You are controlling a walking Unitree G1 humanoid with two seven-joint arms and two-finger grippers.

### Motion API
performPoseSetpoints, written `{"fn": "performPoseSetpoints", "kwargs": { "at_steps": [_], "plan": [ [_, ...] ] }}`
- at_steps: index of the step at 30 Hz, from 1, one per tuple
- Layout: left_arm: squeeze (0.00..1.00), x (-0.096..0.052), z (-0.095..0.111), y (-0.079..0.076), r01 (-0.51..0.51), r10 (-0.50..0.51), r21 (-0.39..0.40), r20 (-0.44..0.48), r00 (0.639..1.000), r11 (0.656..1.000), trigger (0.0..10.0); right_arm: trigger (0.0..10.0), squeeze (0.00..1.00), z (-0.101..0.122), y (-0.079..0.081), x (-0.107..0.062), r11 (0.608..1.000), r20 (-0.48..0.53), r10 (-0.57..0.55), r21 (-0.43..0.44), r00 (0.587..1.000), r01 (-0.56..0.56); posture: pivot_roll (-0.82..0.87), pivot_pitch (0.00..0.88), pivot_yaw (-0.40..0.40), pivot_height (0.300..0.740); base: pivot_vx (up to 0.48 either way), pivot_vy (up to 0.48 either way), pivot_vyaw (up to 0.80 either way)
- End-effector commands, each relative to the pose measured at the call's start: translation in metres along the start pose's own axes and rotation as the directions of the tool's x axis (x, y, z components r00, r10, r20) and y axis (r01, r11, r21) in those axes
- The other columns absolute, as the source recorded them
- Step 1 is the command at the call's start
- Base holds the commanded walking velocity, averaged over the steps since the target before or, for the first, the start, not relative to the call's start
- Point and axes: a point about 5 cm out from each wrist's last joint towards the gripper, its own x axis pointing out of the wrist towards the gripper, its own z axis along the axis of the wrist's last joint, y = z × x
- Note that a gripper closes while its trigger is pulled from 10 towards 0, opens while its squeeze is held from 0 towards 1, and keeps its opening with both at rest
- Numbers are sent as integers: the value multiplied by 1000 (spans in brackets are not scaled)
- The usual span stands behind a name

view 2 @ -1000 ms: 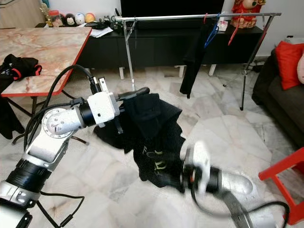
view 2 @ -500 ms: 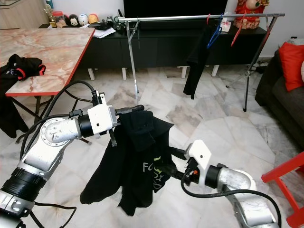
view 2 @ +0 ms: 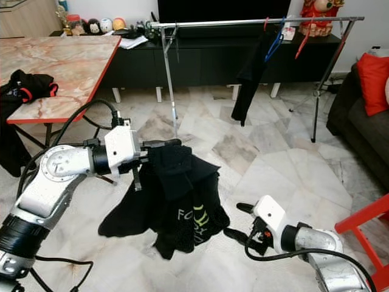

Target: Hang hanger

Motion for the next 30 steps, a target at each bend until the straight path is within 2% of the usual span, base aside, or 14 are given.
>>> {"fn": "performPoseSetpoints", "kwargs": {
  "at_steps": [1,3,7,11,16,20,24,27,28,29,30],
  "plan": [
    [0,-2,7,-5,64,-64,-3,8,998,998,10000,10000,1000,5,-7,-1,999,26,-21,-24,999,21,2,12,6,740,0,0,0],
    [0,-3,6,-9,92,-92,-13,-4,996,996,10000,10000,1000,6,-8,-1,999,32,-21,-28,999,21,2,12,6,740,0,0,0],
    [0,-3,9,-9,102,-102,-45,4,995,994,10000,10000,1000,-3,-9,-4,997,-61,3,-72,998,-7,-1,17,6,740,0,0,0],
    [0,-3,14,-4,96,-95,-63,25,995,993,10000,10000,1000,-14,-3,-4,994,-138,69,-78,988,-81,1,19,6,740,0,0,0],
    [0,-3,16,1,84,-82,-79,29,996,993,10000,10000,1000,-17,2,3,993,-146,76,-79,986,-88,4,20,10,740,0,0,0],
    [0,-1,19,5,75,-72,-95,29,997,993,10000,10000,1000,-26,15,9,986,-180,140,-70,974,-154,6,24,13,740,0,0,0],
    [0,0,22,7,72,-68,-117,36,997,990,10000,10000,1000,-28,22,16,986,-166,149,-53,975,-159,5,26,15,740,0,0,0],
    [0,0,24,8,75,-70,-134,41,997,988,10000,10000,1000,-30,27,21,984,-170,148,-72,974,-162,6,26,16,740,0,0,0],
    [0,0,27,9,83,-77,-149,51,996,985,10000,10000,514,-31,29,26,986,-164,127,-85,978,-142,10,25,18,740,0,0,0],
    [0,0,27,9,83,-77,-149,51,996,985,10000,10000,514,-31,29,26,986,-164,127,-85,978,-142,10,25,18,740,0,0,0],
    [0,0,30,9,93,-84,-159,58,995,983,10000,10000,0,-32,29,30,988,-166,105,-98,981,-122,10,25,19,740,0,0,0]
  ]
}}
